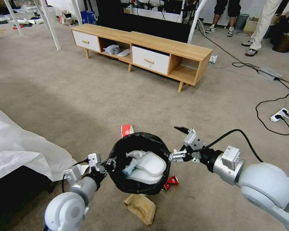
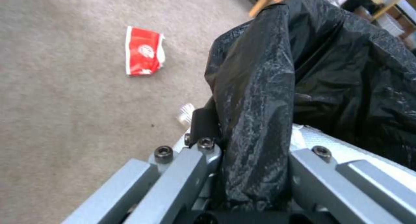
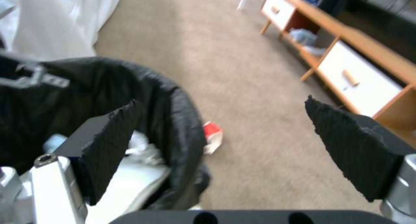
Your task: Pick up the trash bin and place the garbage on the floor into it.
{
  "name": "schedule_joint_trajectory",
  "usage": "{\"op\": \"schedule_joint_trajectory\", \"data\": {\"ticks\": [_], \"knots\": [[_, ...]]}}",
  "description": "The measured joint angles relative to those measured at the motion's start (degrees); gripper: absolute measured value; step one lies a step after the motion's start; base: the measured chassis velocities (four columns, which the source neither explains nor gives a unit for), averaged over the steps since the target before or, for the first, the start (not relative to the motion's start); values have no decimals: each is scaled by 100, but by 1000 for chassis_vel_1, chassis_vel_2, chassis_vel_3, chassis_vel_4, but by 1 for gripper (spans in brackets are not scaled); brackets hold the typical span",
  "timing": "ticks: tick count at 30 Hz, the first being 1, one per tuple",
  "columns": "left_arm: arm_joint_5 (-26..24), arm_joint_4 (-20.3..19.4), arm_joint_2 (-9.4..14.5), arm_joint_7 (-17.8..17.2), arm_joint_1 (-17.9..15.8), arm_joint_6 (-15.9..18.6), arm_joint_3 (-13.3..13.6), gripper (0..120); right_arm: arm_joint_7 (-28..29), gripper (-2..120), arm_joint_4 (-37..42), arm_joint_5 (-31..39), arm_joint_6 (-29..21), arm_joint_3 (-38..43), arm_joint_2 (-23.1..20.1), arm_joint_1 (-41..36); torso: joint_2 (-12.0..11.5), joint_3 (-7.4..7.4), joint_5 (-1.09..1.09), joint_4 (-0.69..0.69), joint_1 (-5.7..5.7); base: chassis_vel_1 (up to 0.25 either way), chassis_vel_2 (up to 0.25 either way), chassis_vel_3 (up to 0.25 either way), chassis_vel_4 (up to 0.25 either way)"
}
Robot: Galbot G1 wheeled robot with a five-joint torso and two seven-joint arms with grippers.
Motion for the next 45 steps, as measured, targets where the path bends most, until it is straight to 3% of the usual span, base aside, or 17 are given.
{"op": "schedule_joint_trajectory", "data": {"ticks": [8, 17, 25, 28, 30, 31, 33, 34, 36, 37, 38, 39, 41, 42, 44, 45], "knots": [[107, -187, -80, -284, 214, -169, -260, 0, 311, 98, -43, -87, 139, 64, 201, -86, 0, 0, -1, 0, 0, 0, 0, 0, 0], [126, -471, -101, -304, 587, -208, -552, 0, 589, 98, -358, 51, 185, -41, 589, -65, 0, 0, 0, 0, 0, 0, 0, 0, 0], [87, -541, -63, -377, 651, -224, -679, 0, 668, 98, -773, 173, 145, -225, 812, 94, 0, 0, 1, 0, 0, 0, 0, 0, 0], [62, -549, -12, -402, 588, -223, -654, 0, 917, 98, -884, 726, 13, -312, 799, 155, 0, 0, 0, 0, 0, 0, 0, 0, 0], [72, -520, -8, -413, 527, -222, -602, 0, 1330, 98, -930, 1468, -126, -402, 919, 196, 0, 0, 0, -1, 0, 0, 0, 0, 0], [72, -520, -8, -413, 527, -222, -602, 0, 1330, 98, -930, 1468, -126, -402, 919, 196, 0, 0, 0, -1, 0, 0, 0, 0, 0], [113, -457, -10, -413, 493, -226, -570, 0, 2027, 99, -1013, 2188, -253, -596, 1253, 289, 0, 0, 0, -1, 0, 0, 0, 0, 0], [113, -457, -10, -413, 493, -226, -570, 0, 2027, 99, -1013, 2188, -253, -596, 1253, 289, 0, 0, 0, -1, 0, 0, 0, 0, 0], [121, -422, -1, -422, 480, -249, -573, 0, 2967, 99, -1209, 3066, -310, -883, 1768, 465, 0, 0, 0, 0, 0, 0, 0, 0, 0], [121, -422, -1, -422, 480, -249, -573, 0, 2967, 99, -1209, 3066, -310, -883, 1768, 465, 0, 0, 0, 0, 0, 0, 0, 0, 0], [115, -420, 6, -425, 478, -258, -585, 0, 3540, 100, -1363, 3641, -308, -1066, 2085, 629, 0, 0, 0, 0, 0, 0, 0, 0, 0], [115, -420, 6, -425, 478, -258, -585, 0, 3540, 100, -1363, 3641, -308, -1066, 2085, 629, 0, 0, 0, 0, 0, 0, 0, 0, 0], [112, -426, 16, -436, 476, -265, -601, 0, 4263, 100, -1577, 4337, -176, -1303, 2518, 889, 0, 0, 0, 0, 0, 0, 0, 0, 0], [112, -426, 16, -436, 476, -265, -601, 0, 4263, 100, -1577, 4337, -176, -1303, 2518, 889, 0, 0, 0, 0, 0, 0, 0, 0, 0], [107, -456, 20, -457, 476, -265, -613, 0, 5138, 100, -1748, 5159, 17, -1511, 3012, 1228, 0, 0, -2, -1, 0, 0, 0, 0, 0], [107, -456, 20, -457, 476, -265, -613, 0, 5138, 100, -1748, 5159, 17, -1511, 3012, 1228, 0, 0, -2, -1, 0, 0, 0, 0, 0]]}}
